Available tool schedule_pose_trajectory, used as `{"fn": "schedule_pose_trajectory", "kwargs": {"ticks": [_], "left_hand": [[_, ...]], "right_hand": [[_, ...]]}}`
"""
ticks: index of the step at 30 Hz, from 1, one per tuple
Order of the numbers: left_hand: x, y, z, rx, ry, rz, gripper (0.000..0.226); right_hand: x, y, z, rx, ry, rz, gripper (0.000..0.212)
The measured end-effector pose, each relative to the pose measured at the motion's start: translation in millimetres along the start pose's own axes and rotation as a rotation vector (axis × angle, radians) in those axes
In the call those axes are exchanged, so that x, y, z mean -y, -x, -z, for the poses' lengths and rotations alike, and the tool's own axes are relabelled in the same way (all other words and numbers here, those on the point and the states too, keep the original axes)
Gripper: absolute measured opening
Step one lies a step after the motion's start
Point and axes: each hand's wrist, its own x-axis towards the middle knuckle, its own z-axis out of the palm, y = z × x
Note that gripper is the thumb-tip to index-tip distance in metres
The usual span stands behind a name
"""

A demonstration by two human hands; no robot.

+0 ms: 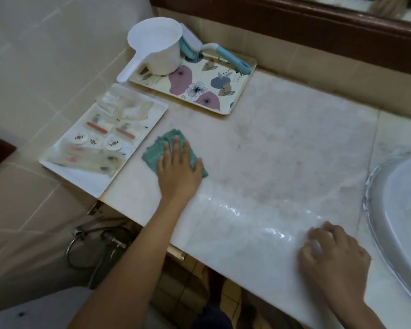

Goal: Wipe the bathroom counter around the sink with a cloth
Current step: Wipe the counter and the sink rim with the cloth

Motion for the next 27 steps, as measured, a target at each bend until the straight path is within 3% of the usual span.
{"fn": "schedule_pose_trajectory", "kwargs": {"ticks": [2, 4, 6, 8, 10, 14, 17, 19, 23, 27], "left_hand": [[-42.4, 36.5, -16.0, -0.03, 0.042, -0.016, 0.066], [-71.6, 93.2, -28.1, -0.008, 0.064, -0.218, 0.066], [-69.8, 139.7, -29.8, 0.092, 0.043, -0.419, 0.064], [-38.1, 148.1, -18.2, 0.121, 0.027, -0.495, 0.064], [13.9, 128.3, -9.7, 0.076, -0.032, -0.421, 0.065], [101.9, 71.0, 14.5, 0.045, -0.096, -0.044, 0.07], [85.4, 70.2, 10.8, 0.024, -0.077, 0.106, 0.07], [49.6, 92.2, 2.2, 0.005, -0.083, 0.113, 0.069], [22.7, 133.7, -7.3, 0.091, -0.073, -0.135, 0.068], [51.4, 80.3, 1.0, 0.104, -0.121, -0.391, 0.067]], "right_hand": [[0.8, 2.0, -0.2, 0.01, 0.012, 0.009, 0.031], [0.1, 2.3, 0.4, 0.027, 0.015, 0.015, 0.03], [0.2, 2.0, 2.3, 0.055, 0.007, 0.0, 0.032], [4.7, 3.0, 4.2, 0.076, -0.01, -0.001, 0.034], [13.1, 5.5, 5.6, 0.074, -0.021, 0.077, 0.038], [32.4, 6.8, 4.4, 0.09, -0.097, 0.161, 0.043], [36.1, 11.7, 0.7, 0.122, -0.154, 0.062, 0.043], [33.7, 16.2, -2.0, 0.133, -0.185, 0.008, 0.043], [24.6, 20.1, -3.0, 0.112, -0.19, -0.016, 0.045], [14.2, 14.1, 0.3, 0.06, -0.144, -0.068, 0.046]]}}
